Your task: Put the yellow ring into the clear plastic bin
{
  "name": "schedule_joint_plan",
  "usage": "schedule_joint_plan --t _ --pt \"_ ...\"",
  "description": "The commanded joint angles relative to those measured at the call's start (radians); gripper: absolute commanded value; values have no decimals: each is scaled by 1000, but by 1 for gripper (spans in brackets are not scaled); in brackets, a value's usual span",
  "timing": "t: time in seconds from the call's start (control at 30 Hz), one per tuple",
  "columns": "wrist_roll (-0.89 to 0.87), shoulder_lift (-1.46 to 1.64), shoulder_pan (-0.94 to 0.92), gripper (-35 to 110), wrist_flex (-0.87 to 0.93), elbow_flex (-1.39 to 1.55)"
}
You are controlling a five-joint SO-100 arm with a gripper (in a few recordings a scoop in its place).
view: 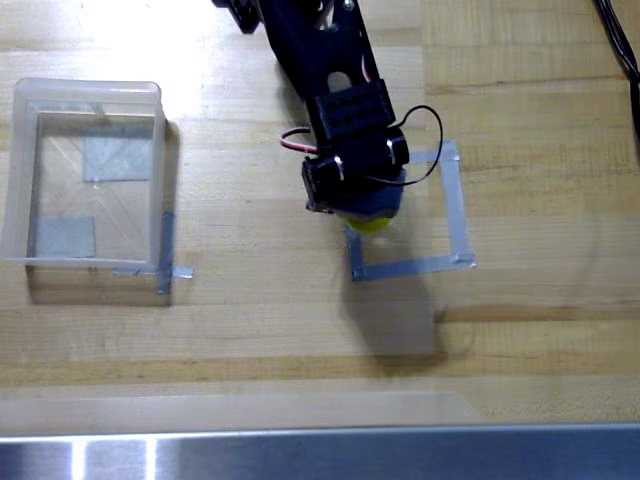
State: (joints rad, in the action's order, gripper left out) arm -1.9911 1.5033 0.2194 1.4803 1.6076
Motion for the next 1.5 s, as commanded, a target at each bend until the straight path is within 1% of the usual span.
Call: schedule_joint_plan --t 0.0,0.17,0.3,0.43,0.53,0.73,0.97,1.23,1.47 --pt "86 287 -212 0 67 -15" --pt "235 371 -526 0 135 -9" --pt "347 371 -758 0 146 -20" --pt "411 364 -925 0 143 -12" --pt "433 307 -1003 0 143 -12" --pt "436 196 -1074 0 138 -21" --pt "439 84 -1072 0 8 -9" --pt "434 -74 -1068 0 -91 -11" --pt "434 -129 -1078 0 -150 -11"
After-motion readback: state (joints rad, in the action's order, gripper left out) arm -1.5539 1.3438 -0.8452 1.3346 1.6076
